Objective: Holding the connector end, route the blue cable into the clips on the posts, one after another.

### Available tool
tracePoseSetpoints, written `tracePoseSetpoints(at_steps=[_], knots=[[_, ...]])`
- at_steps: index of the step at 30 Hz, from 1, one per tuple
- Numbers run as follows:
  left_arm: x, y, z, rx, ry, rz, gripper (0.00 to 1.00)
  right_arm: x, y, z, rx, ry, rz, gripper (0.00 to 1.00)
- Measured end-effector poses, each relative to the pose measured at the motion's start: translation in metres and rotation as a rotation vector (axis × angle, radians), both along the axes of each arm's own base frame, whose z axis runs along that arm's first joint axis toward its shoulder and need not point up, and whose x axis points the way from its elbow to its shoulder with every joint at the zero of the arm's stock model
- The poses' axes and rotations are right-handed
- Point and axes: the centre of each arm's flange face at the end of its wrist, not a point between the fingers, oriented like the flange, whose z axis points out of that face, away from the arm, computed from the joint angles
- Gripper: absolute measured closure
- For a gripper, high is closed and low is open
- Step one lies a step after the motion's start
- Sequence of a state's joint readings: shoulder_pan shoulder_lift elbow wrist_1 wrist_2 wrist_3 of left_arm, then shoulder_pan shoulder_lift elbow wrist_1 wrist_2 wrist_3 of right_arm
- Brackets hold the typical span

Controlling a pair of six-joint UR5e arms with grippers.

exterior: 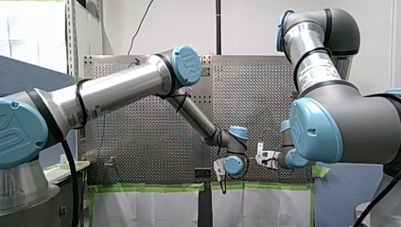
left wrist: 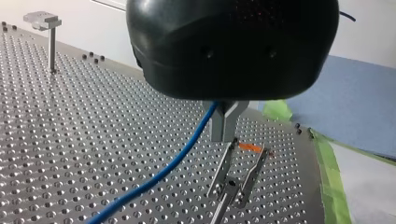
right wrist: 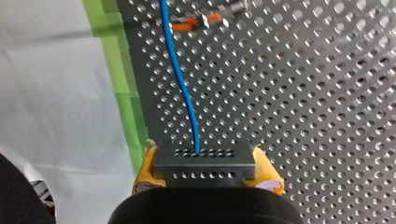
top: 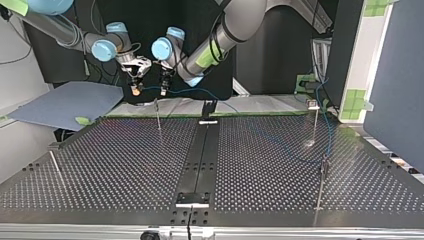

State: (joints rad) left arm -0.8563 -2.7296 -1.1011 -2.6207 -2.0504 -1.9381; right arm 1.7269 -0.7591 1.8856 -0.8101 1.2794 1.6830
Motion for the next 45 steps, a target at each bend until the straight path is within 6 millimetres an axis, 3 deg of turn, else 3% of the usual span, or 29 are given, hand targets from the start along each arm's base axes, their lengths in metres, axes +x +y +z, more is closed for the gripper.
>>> tracePoseSetpoints(at_steps=[8,15,25,32,45], knots=[[0.008,0.0,-0.025,0.029,0.035,0.009,1.0,-0.002,-0.029,0.013,-0.025,-0.016,-0.003,1.0],[0.027,-0.002,-0.023,0.014,0.027,0.016,1.0,-0.004,-0.046,0.021,-0.054,-0.021,-0.011,1.0],[0.041,0.0,-0.021,-0.004,0.018,0.023,1.0,-0.003,-0.049,-0.007,-0.014,-0.017,0.01,1.0],[0.045,-0.001,-0.03,-0.016,0.03,0.015,1.0,-0.004,-0.054,-0.008,-0.014,-0.022,0.013,1.0],[0.063,-0.001,-0.022,-0.076,0.026,0.006,1.0,-0.006,-0.065,-0.021,-0.002,-0.033,0.029,1.0]])
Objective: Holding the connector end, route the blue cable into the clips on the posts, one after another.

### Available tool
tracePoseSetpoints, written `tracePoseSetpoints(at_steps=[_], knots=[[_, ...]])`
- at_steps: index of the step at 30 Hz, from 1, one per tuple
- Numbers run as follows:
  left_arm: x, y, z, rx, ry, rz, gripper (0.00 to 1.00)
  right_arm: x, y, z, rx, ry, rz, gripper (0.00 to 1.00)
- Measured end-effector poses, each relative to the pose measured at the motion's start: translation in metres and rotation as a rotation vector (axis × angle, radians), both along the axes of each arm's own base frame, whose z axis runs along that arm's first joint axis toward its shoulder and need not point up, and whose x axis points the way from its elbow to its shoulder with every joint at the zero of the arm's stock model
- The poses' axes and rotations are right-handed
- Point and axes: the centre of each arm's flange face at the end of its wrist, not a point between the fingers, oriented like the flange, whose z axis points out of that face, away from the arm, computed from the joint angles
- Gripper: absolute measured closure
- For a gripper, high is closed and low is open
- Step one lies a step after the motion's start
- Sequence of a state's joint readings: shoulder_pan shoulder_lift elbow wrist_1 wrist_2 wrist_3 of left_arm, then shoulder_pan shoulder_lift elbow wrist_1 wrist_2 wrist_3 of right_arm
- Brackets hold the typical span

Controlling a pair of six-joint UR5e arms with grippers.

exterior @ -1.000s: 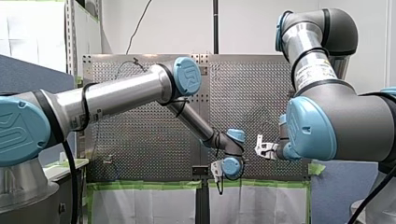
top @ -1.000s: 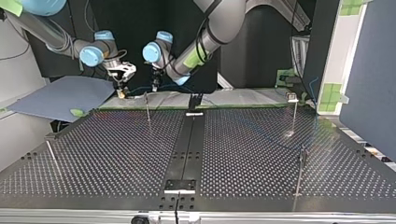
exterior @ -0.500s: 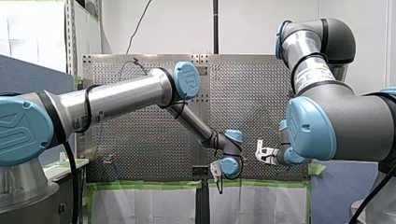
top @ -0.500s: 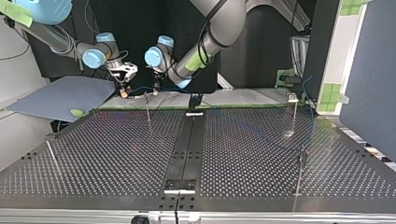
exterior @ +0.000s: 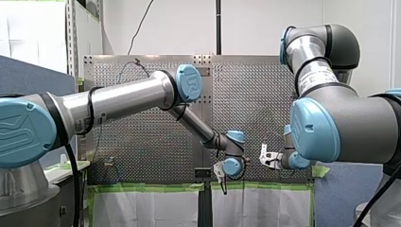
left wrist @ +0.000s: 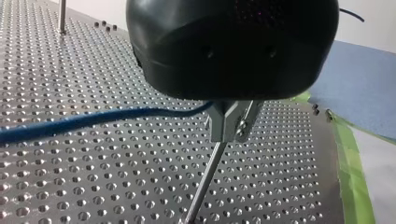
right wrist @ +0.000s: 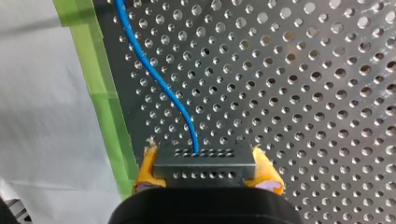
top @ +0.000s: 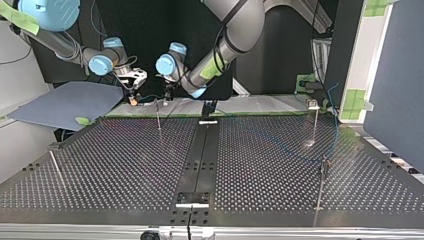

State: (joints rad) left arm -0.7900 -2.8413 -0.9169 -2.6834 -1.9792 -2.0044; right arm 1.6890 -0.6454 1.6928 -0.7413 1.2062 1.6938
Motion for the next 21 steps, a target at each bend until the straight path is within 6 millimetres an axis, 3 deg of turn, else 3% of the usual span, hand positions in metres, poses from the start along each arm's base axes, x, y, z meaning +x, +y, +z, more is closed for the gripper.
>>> tracePoseSetpoints(at_steps=[21], knots=[[0.02,0.01,-0.016,-0.058,0.041,-0.032,1.0,-0.003,-0.028,0.013,-0.001,-0.02,-0.015,1.0]])
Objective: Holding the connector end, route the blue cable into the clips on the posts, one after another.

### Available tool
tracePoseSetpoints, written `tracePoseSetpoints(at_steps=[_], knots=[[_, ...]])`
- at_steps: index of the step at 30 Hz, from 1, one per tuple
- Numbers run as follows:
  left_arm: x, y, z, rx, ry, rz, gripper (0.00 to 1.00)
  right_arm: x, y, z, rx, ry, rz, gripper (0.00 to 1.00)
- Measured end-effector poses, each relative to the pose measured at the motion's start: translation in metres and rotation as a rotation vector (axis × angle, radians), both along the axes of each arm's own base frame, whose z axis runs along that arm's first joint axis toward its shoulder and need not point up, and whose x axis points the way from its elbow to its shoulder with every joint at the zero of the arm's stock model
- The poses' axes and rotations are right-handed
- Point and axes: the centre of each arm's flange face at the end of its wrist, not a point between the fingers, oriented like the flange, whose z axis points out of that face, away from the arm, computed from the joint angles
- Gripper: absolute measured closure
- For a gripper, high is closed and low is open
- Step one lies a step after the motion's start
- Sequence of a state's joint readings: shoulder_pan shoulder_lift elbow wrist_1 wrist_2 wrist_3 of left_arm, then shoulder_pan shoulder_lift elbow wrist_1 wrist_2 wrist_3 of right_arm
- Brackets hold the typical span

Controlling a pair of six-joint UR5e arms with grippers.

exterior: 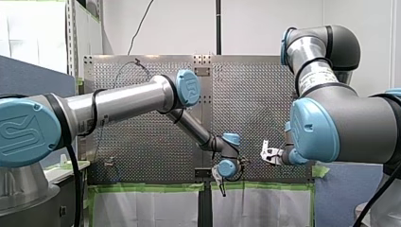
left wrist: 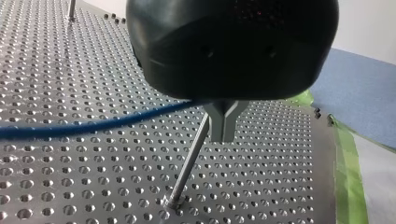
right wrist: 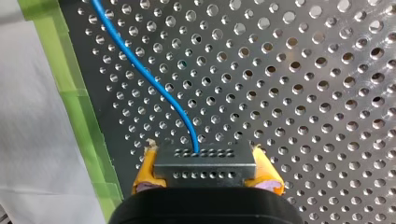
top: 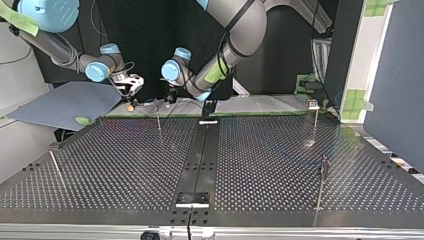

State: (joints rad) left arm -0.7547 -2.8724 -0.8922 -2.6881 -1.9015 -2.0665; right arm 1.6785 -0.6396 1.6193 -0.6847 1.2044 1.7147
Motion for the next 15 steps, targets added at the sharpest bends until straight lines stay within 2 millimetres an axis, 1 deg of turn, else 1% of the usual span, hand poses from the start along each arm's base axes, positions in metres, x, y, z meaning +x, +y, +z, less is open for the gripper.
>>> tracePoseSetpoints(at_steps=[11,15], knots=[[0.012,0.003,0.005,-0.026,-0.005,0.001,1.0,-0.002,-0.008,0.002,-0.014,-0.003,-0.007,1.0],[0.017,0.006,0.005,-0.032,-0.004,0.004,1.0,-0.003,-0.011,-0.003,-0.008,-0.005,-0.008,1.0]])
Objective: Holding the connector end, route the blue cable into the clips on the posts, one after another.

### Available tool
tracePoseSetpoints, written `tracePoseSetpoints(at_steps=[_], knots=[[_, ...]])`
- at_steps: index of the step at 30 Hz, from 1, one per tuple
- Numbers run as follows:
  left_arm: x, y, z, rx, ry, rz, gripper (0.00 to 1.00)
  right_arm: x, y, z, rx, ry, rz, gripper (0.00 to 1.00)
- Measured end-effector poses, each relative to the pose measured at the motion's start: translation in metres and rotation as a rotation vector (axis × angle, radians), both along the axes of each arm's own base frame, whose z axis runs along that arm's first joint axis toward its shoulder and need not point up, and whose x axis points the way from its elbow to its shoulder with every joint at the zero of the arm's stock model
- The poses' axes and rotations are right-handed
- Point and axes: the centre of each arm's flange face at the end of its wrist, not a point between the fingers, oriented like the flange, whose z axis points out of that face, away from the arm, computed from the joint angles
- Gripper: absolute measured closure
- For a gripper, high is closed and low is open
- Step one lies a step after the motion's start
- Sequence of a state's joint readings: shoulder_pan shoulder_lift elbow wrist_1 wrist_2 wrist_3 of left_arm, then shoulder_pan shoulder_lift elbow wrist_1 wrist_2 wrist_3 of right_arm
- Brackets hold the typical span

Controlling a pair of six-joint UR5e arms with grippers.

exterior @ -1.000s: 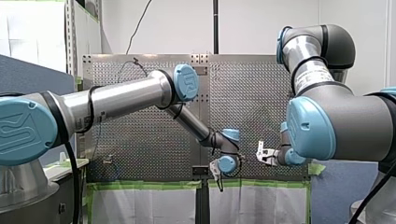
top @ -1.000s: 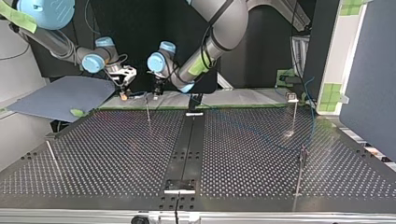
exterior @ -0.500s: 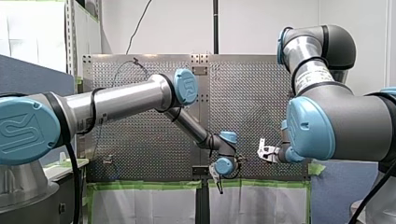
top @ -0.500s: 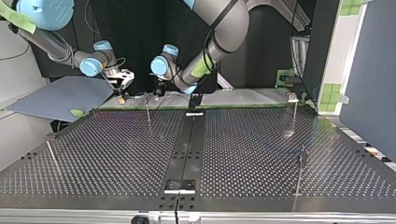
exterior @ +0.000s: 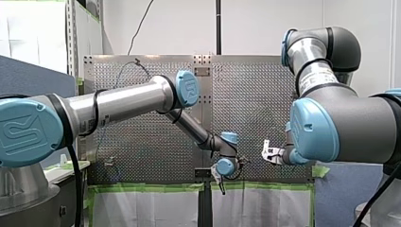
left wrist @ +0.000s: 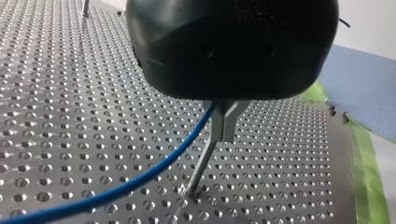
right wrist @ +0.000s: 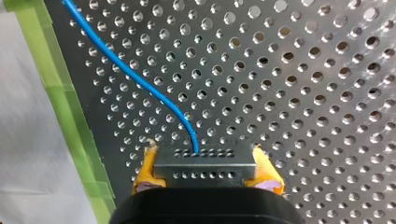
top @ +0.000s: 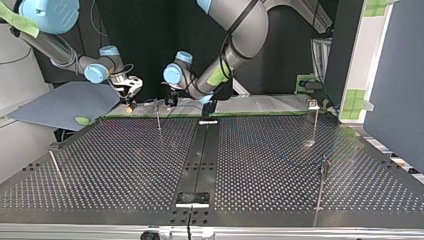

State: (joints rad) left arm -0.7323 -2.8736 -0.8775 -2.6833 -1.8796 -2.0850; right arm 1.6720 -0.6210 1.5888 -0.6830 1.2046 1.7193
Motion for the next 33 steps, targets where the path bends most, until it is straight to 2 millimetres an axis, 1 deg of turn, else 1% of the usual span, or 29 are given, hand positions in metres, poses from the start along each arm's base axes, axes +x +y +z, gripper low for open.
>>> tracePoseSetpoints(at_steps=[4,7,19,27,33], knots=[[0.006,0.005,0.0,-0.003,0.002,0.0,1.0,0.001,-0.003,-0.007,0.008,0.0,0.008,1.0],[0.012,0.009,0.0,-0.012,0.005,0.0,1.0,0.002,-0.007,-0.007,0.004,-0.003,0.017,1.0],[0.033,0.027,0.001,-0.025,0.008,0.029,1.0,0.002,-0.03,0.007,-0.03,-0.011,0.026,1.0],[0.048,0.028,0.014,-0.043,-0.019,0.049,1.0,0.001,-0.042,0.015,-0.053,-0.021,0.031,1.0],[0.056,0.03,0.018,-0.05,-0.027,0.057,1.0,0.0,-0.048,0.018,-0.063,-0.023,0.029,1.0]])
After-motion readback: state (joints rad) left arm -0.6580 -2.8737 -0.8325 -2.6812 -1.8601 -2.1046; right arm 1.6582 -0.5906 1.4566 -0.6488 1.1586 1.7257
